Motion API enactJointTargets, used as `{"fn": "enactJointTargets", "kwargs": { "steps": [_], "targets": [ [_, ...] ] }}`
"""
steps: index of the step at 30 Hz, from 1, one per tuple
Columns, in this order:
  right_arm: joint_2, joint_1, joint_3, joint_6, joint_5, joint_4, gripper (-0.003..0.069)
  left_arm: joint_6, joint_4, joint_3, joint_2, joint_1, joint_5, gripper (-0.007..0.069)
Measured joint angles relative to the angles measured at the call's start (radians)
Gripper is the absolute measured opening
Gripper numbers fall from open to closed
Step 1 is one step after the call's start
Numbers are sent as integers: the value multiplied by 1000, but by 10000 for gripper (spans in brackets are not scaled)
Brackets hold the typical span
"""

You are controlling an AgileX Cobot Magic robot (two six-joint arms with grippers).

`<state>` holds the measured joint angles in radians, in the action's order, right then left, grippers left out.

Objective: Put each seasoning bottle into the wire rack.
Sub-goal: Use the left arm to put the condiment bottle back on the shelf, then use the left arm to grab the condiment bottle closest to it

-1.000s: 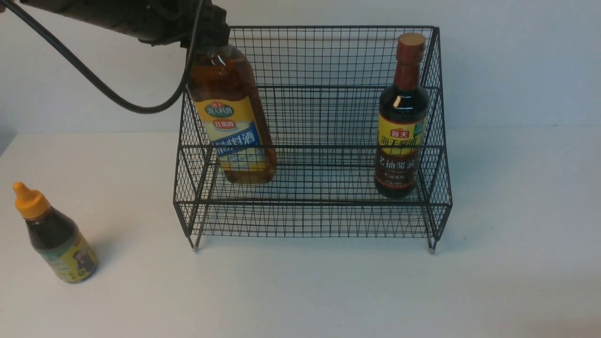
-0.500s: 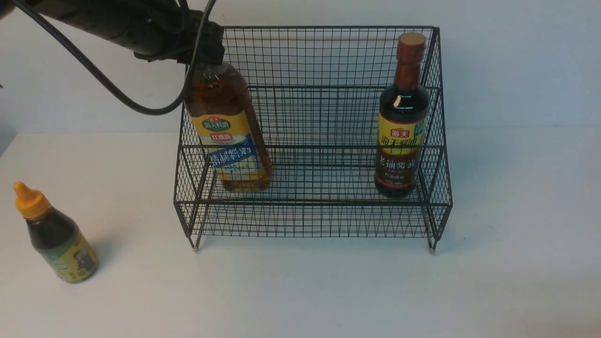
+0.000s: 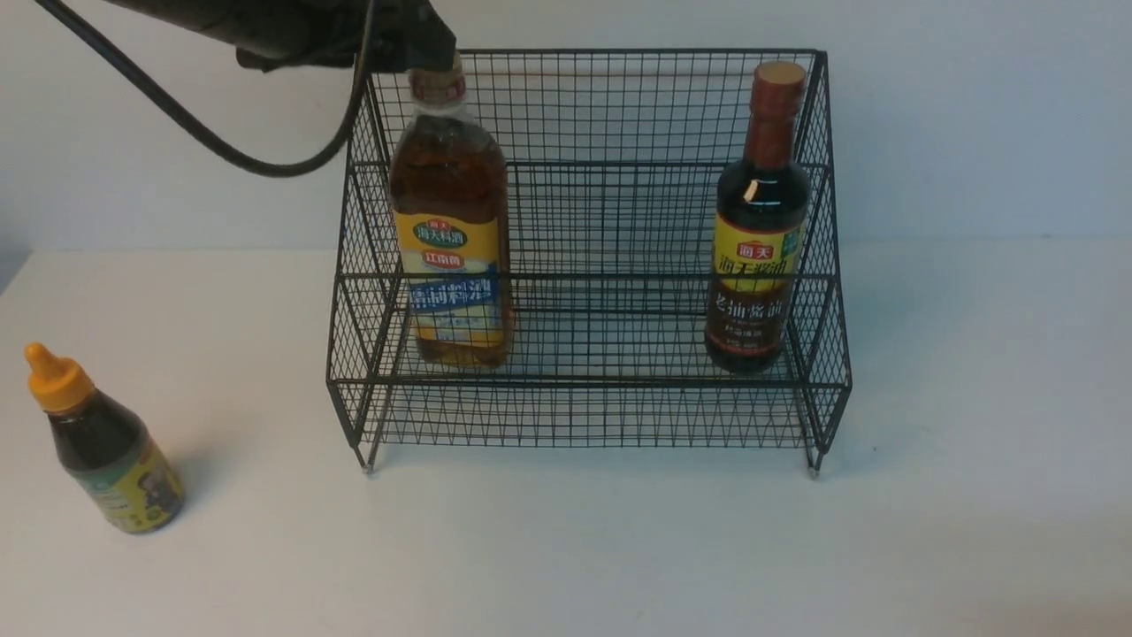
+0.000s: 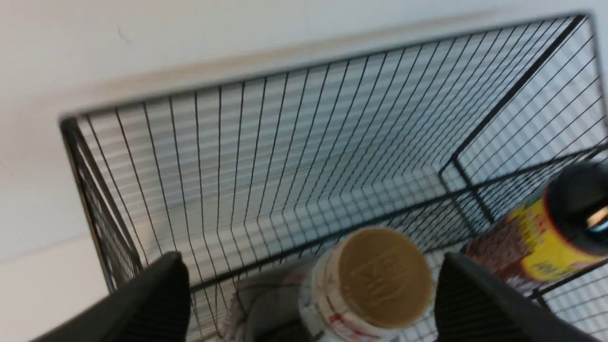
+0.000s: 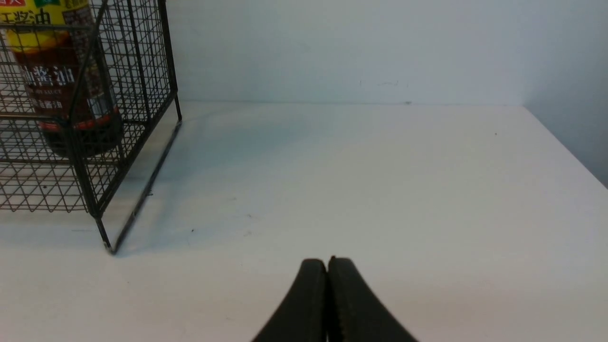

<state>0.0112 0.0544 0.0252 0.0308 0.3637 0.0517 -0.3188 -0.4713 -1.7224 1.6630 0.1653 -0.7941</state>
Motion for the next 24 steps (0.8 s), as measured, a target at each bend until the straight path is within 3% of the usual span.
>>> {"fn": "enactJointTargets", "kwargs": {
  "steps": [5,7,10,11,12,16,20,24],
  "targets": [
    [0,0,0,0,0,0,-15,8,43,-63,-99,0,-62,634],
    [0,0,0,0,0,0,-15,27,110,-100,-166,0,-117,588],
    [0,0,0,0,0,0,-15,80,230,-126,-273,0,-231,456],
    [0,0,0,0,0,0,-15,85,238,-128,-281,0,-239,456],
    [0,0,0,0,0,0,-15,121,298,-131,-332,-1,-309,358],
    [0,0,0,0,0,0,-15,167,442,-133,-462,-1,-458,82],
    [0,0,0,0,0,0,-15,211,550,-81,-569,-1,-472,2],
    [0,0,0,0,0,0,-15,296,586,101,-689,-2,-479,-5]
  ]
}}
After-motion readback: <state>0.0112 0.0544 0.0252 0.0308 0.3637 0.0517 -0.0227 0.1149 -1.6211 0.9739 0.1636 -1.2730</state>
